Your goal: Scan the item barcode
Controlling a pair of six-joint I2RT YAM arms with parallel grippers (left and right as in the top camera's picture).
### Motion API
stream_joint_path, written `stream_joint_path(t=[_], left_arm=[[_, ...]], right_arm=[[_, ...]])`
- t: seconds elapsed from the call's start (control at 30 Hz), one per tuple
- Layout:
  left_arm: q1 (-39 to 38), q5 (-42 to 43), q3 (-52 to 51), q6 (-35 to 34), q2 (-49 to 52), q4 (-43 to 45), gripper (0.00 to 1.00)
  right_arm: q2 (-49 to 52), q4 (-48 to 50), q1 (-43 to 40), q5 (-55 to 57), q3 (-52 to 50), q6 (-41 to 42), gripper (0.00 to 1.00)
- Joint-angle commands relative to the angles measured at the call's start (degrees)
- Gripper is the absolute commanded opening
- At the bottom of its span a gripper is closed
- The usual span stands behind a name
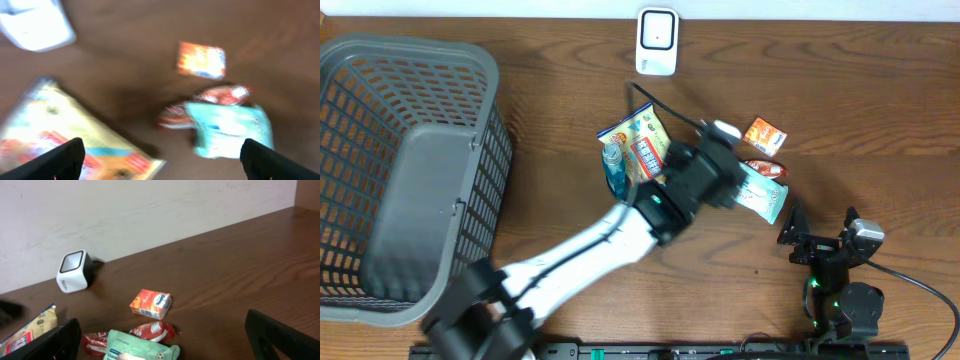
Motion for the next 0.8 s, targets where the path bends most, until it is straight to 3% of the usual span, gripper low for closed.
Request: stream_joint_path(t=[0.0, 0.3, 0.5, 0.77], left_arm=[[4.66, -3.61, 5.20, 4.13, -5.75, -4.42, 0.99], [17.18, -5.86, 26.36, 17.55, -12.37, -21.51, 0.99], [23.78, -10.29, 39.19, 25.14, -13.09, -22.88, 0.99], [30.03, -10.69, 43.63, 25.88, -19.12, -25.00, 0.99]], right_arm=[[-0.31, -0.04, 0.90, 0.50, -0.20, -0.72, 0.99], [-0.31, -0.04, 0.90, 0.50, -0.20, -0.72, 0.99], [-0.31, -0.04, 0.90, 0.50, -0.20, -0.72, 0.99], [-0.31, -0.04, 0.90, 0.50, -0.20, -0.72, 0.99]])
